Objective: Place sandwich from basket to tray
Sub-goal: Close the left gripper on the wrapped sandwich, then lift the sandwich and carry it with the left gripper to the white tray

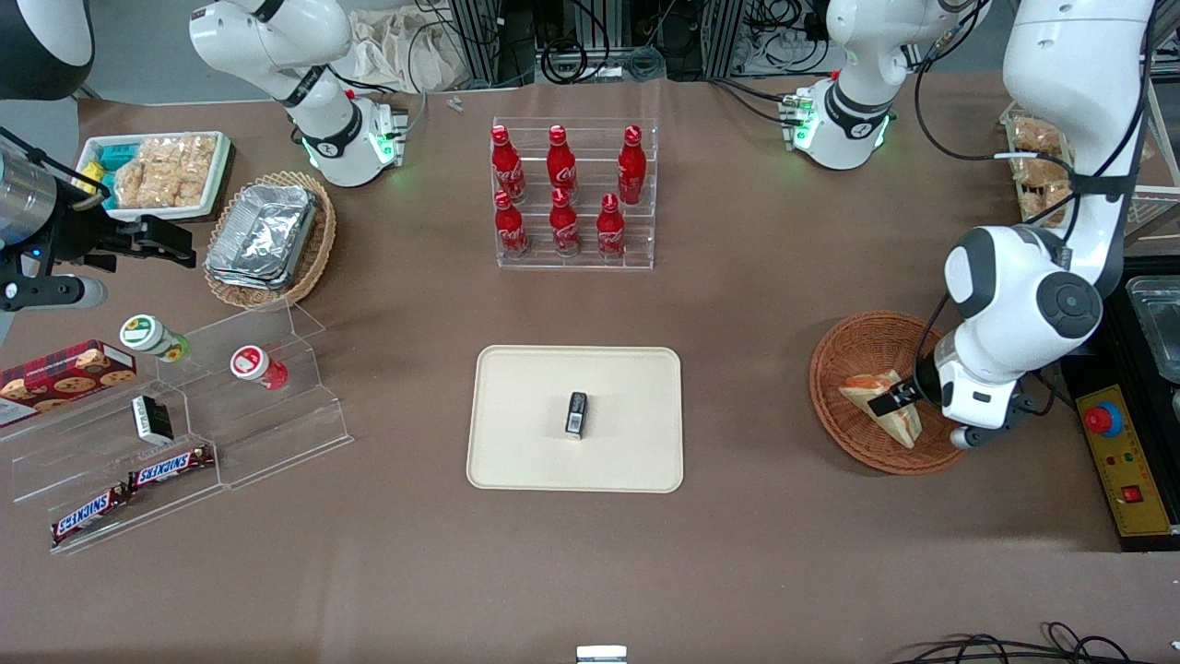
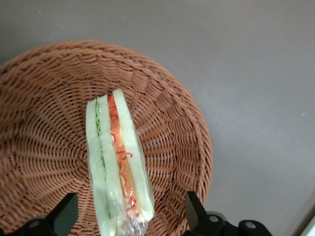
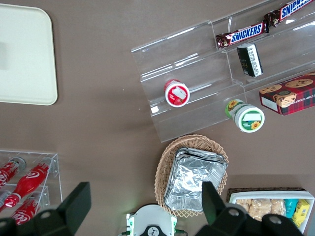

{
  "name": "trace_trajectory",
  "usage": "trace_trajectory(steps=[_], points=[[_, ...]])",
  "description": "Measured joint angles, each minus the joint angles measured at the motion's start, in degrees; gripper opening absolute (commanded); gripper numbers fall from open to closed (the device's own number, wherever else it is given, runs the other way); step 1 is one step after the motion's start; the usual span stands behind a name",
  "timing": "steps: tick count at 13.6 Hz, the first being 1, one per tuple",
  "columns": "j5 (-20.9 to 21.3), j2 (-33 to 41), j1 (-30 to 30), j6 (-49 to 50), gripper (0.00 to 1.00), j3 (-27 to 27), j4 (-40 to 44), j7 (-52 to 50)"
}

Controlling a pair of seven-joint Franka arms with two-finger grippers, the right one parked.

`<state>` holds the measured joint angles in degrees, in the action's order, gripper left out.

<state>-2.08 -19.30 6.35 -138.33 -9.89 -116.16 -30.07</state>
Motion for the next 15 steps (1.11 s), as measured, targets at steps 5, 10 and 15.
trace_trajectory(steps=[5, 10, 15], points=[[-0.3, -0.4, 0.1, -3.7, 0.57, 0.0, -2.5, -1.3], [-0.3, -0.4, 0.1, -4.0, 0.11, 0.0, -2.5, -3.1], [-0.3, 2.7, 0.0, 0.2, 0.00, -0.3, -0.8, -7.4]])
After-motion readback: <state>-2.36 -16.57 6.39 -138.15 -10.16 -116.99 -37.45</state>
